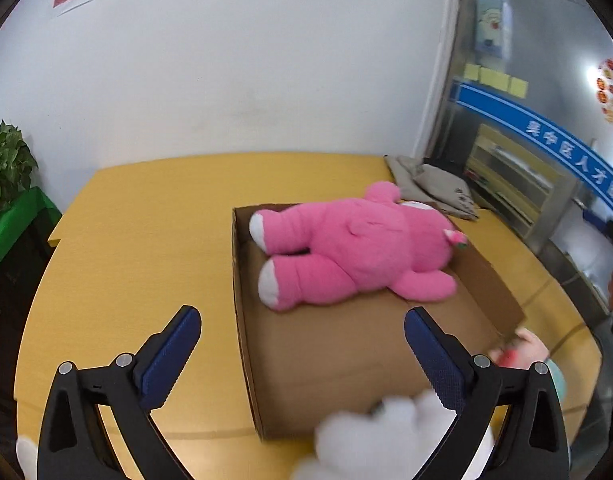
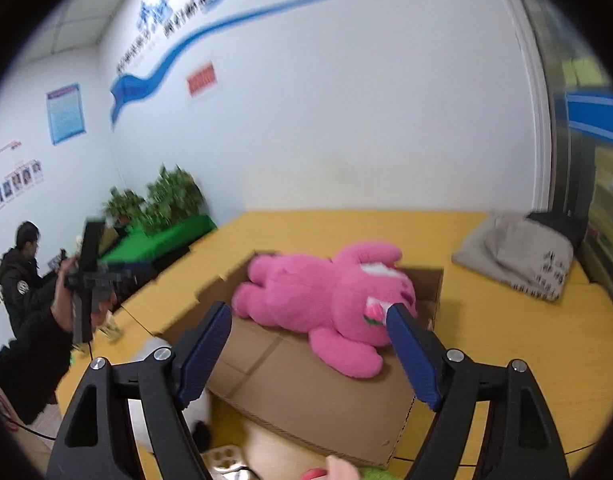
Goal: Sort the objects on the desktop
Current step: 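Move both tools toward the light-blue elephant on the table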
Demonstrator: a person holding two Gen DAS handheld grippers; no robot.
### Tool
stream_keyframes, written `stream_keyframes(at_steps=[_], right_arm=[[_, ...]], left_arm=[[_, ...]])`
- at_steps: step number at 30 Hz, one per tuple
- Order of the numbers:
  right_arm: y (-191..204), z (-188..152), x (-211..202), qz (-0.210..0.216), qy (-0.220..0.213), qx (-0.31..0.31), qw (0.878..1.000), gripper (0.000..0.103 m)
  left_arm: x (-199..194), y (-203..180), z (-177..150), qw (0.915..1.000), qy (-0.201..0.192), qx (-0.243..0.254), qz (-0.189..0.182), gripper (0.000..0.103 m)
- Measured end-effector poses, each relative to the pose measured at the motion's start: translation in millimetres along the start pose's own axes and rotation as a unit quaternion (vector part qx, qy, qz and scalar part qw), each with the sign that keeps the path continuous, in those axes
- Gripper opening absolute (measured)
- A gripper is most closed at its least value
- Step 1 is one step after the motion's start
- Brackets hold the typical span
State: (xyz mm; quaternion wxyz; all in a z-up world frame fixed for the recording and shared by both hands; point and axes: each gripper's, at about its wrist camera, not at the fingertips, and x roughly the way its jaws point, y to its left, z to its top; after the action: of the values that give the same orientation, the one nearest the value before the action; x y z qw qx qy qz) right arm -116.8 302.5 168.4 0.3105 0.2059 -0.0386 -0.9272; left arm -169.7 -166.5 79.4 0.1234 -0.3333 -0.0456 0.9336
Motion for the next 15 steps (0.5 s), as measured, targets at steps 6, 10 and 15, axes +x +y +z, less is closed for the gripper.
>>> stream_keyframes(at_steps=[6, 10, 15], right_arm=[[60, 18, -106, -0.020, -0.057, -0.062, 0.996, 0.080], [67, -32, -119, -0.020, -0.001, -0.042, 0.999, 0.080], [75, -96, -133, -0.020, 0.073, -0.015, 0.997, 0.080]], left_arm=[[-64, -31, -79, 0.9990, 0.013, -0.006, -0.042, 0.103], [-80, -78, -135, 0.9936, 0.042, -0.014, -0.104, 0.103], [-78, -135, -202, 0.9781, 0.097, -0.024, -0.183, 0.103]])
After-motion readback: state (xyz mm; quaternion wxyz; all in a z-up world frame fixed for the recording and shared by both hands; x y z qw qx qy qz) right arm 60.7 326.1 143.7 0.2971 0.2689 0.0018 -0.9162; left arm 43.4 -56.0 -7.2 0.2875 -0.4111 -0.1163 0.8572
